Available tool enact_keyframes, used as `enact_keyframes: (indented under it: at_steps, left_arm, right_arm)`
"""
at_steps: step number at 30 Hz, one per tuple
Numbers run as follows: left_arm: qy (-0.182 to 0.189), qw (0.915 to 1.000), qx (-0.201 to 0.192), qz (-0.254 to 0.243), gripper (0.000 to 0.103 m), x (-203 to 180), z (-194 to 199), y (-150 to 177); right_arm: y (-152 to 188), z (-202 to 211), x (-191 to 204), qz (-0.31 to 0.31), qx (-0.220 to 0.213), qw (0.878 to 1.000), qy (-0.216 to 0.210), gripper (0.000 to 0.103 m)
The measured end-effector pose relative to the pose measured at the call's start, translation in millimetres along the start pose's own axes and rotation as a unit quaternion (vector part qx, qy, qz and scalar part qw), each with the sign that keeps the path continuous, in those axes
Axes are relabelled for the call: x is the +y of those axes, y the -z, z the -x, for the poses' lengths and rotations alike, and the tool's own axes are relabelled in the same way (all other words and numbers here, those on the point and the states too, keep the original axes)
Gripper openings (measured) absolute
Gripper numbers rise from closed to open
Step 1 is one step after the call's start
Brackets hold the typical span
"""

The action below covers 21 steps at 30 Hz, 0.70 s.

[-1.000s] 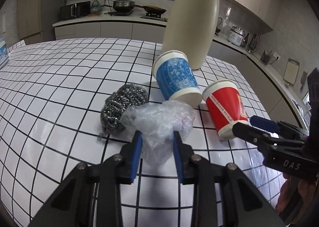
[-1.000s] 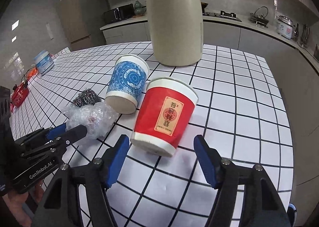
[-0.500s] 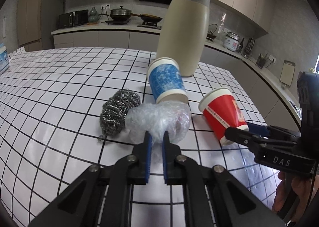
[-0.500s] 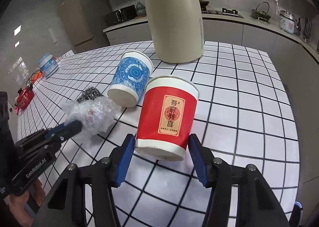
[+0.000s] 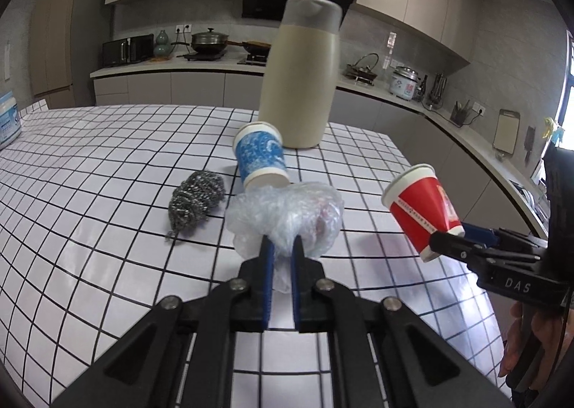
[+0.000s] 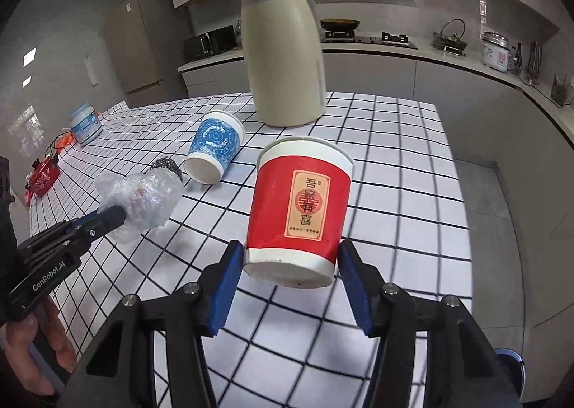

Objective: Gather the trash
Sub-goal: 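Lift the plastic bag with the left gripper while the right gripper carries the red cup toward the bin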

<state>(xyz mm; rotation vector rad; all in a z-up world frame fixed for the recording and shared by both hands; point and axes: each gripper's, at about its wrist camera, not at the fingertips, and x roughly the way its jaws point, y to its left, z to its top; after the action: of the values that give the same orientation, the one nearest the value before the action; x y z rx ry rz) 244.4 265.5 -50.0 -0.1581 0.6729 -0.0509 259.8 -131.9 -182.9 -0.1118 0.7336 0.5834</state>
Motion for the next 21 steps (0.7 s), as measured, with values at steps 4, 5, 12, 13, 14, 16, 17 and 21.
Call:
enact_keyframes:
  at_steps: [4,5,12,13,14,16,17,21]
  left_arm:
    - [0.004,0.9999,-0.001,-0.012,0.009,-22.8,7.9,3.5]
    - [0.005,0.9999,-0.001,-0.014,0.009,-26.9,9.6,5.3]
    - [0.019,0.9997,-0.001,-0.016,0.009,-63.6,21.3,19.9]
    - [0.020,0.9996,-0.001,-0.018,0.009,-69.5,23.9,22.9]
    - [0.022,0.9996,0.000,-0.019,0.009,-74.5,25.8,25.6]
    - [0.025,0.9995,0.000,-0.022,0.009,-86.3,30.5,31.8]
    - [0.026,0.9994,0.000,-0.023,0.009,-92.0,32.8,35.0]
    - [0.031,0.9991,0.005,-0.029,0.009,-115.6,38.8,46.4]
  right_arm:
    - [10.8,25.7,-11.8,0.002,-0.006,1.000,0.013,0.057]
    - [14.9,33.6,-16.1,0.001,-0.007,1.000,0.015,0.057]
    - [42.6,76.1,-39.6,-0.014,-0.017,0.999,0.029,0.057]
    - [46.3,80.2,-42.3,-0.015,-0.017,0.999,0.030,0.057]
    - [51.6,86.1,-47.2,-0.018,-0.018,0.999,0.032,0.057]
    - [58.9,94.1,-52.3,-0.020,-0.018,0.999,0.035,0.057]
    - [64.2,99.8,-56.6,-0.021,-0.018,0.999,0.037,0.057]
    - [78.0,119.7,-70.2,-0.026,-0.021,0.998,0.043,0.057]
